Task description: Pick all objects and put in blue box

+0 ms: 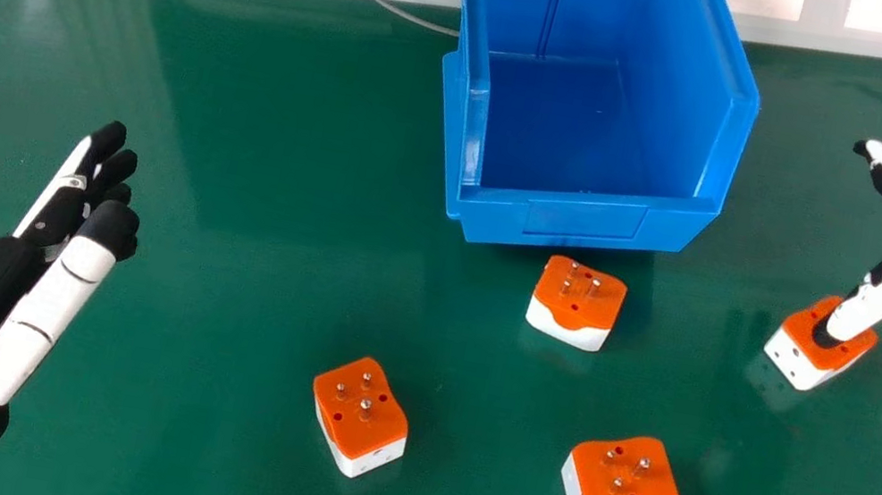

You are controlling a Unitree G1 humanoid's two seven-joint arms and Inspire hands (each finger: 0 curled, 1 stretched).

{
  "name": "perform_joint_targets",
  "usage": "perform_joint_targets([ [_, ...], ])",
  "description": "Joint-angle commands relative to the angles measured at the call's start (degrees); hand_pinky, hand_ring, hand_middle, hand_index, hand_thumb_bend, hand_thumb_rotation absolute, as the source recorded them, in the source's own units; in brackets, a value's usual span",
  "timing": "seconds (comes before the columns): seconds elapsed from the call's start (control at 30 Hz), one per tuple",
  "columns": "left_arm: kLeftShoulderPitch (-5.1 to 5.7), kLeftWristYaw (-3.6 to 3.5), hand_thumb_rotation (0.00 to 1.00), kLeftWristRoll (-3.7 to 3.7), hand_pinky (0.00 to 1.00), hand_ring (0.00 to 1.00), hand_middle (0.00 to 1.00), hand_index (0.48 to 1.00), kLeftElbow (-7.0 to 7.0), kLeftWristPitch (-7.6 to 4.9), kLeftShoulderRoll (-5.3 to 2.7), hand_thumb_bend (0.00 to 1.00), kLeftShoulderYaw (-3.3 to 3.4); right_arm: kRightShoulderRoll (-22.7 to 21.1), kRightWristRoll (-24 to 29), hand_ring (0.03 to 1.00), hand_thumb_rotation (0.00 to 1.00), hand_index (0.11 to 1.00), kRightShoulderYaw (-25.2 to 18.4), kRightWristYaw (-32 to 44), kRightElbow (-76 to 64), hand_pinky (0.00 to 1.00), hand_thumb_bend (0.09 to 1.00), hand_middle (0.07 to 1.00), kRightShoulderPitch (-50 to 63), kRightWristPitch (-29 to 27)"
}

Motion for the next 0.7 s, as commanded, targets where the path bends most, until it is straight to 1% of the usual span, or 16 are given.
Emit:
perform_joint_targets([
  [0.0, -0.16, 0.88, 0.96, 0.56, 0.93, 0.99, 0.99, 1.000, -1.60, -0.13, 0.22, 0.74, 0.00, -1.29, 0.11, 0.994, 0.07, 1.000, -1.12, -0.33, -1.64, 0.92, 0.727, 1.000, 0.47, 0.49],
  [0.13, -0.24, 1.42, 0.96, 0.81, 0.93, 0.99, 0.99, 1.000, -1.78, 0.05, 0.17, 0.75, -0.18, -0.81, 0.54, 0.995, 0.07, 1.000, -1.08, -0.25, -2.39, 0.92, 0.727, 1.000, 2.08, 1.30],
  [0.23, -0.08, 1.57, 0.95, 0.54, 0.93, 0.99, 0.99, 1.000, -2.13, 0.34, 0.25, 0.75, -0.14, -0.52, 0.83, 0.996, 0.06, 1.000, -0.97, 0.07, -2.74, 0.92, 0.725, 1.000, 2.85, 1.80],
  [0.3, 0.03, 1.54, 0.95, 0.32, 0.93, 0.99, 0.99, 1.000, -2.14, 0.43, 0.32, 0.75, -0.03, -0.19, 1.03, 0.996, 0.05, 0.999, -0.87, 0.24, -2.69, 0.93, 0.725, 1.000, 3.09, 2.04],
  [0.47, 0.24, 1.22, 0.94, -0.06, 0.93, 0.99, 0.99, 1.000, -2.46, 0.62, 0.56, 0.75, 0.28, 0.64, 1.39, 0.999, 0.04, 0.996, -0.48, 0.31, -2.03, 0.94, 0.724, 1.000, 3.53, 2.00],
  [0.5, 0.20, 1.19, 0.94, -0.10, 0.93, 0.99, 0.99, 1.000, -2.49, 0.66, 0.60, 0.74, 0.30, 0.76, 1.37, 1.000, 0.04, 0.996, -0.37, 0.30, -1.95, 0.94, 0.723, 1.000, 3.64, 1.95],
  [0.6, 0.54, 1.05, 0.94, -0.14, 0.93, 0.99, 0.99, 1.000, -2.68, 0.70, 0.67, 0.73, 0.48, 1.19, 1.35, 0.999, 0.04, 0.995, -0.15, 0.09, -1.60, 0.94, 0.724, 1.000, 4.15, 1.63],
  [0.67, 0.66, 1.03, 0.94, -0.10, 0.94, 0.99, 0.99, 1.000, -3.06, 1.04, 0.76, 0.73, 0.56, 1.64, 1.33, 0.999, 0.04, 0.995, -0.05, -0.40, -0.96, 0.95, 0.723, 1.000, 4.38, 1.26],
])
